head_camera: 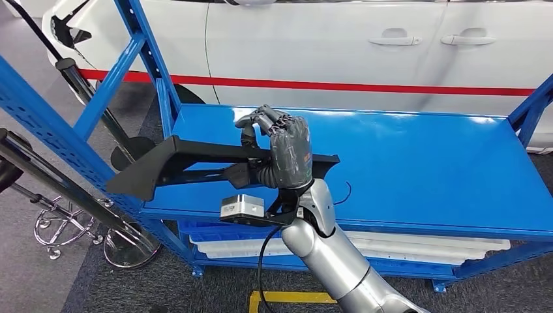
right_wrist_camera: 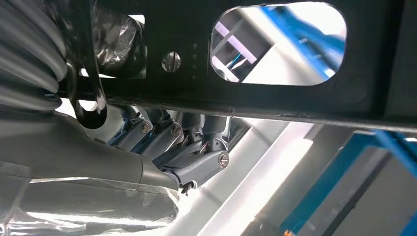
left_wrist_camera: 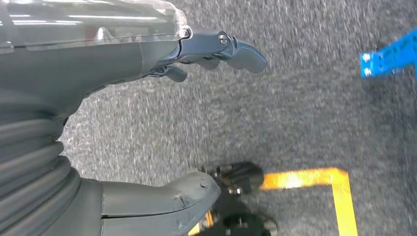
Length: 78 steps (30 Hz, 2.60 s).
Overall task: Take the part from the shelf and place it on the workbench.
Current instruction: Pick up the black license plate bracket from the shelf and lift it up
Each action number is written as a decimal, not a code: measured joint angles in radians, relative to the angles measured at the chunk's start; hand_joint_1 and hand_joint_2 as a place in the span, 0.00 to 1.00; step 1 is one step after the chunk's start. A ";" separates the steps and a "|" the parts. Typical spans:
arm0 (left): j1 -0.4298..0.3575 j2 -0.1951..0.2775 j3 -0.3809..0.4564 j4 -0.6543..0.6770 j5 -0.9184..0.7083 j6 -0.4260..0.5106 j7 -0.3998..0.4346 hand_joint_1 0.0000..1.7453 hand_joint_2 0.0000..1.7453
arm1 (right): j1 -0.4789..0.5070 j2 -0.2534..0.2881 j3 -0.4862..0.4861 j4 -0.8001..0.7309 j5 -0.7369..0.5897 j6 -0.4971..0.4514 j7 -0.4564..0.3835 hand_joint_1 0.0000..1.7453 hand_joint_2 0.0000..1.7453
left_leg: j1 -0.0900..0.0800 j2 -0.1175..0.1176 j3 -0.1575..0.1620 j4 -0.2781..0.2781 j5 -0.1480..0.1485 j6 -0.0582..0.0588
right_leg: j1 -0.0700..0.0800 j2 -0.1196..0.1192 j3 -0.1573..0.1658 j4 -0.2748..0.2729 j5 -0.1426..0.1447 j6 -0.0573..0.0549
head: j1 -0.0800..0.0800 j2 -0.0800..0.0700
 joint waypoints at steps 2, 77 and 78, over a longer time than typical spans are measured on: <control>0.002 0.000 0.004 0.000 0.004 -0.007 -0.005 0.00 1.00 | 0.001 -0.004 0.037 -0.033 -0.029 0.023 -0.009 1.00 1.00 | 0.003 0.001 -0.042 0.095 -0.056 -0.010 | -0.003 -0.002 0.003 -0.005 0.002 -0.008 | 0.000 0.000; -0.002 -0.047 0.016 0.000 -0.043 0.017 0.135 0.00 1.00 | 0.196 -0.074 0.233 -0.171 -0.137 -0.057 -0.120 1.00 1.00 | -0.002 0.009 0.093 -0.051 -0.023 0.031 | 0.001 -0.009 -0.079 0.045 0.019 0.031 | 0.000 0.000; -0.002 -0.048 0.016 0.000 -0.045 0.017 0.137 0.00 1.00 | 0.202 -0.074 0.231 -0.169 -0.131 -0.063 -0.120 1.00 1.00 | 0.000 0.011 0.079 -0.052 -0.009 0.038 | 0.000 -0.006 -0.093 0.088 -0.032 0.034 | 0.000 0.000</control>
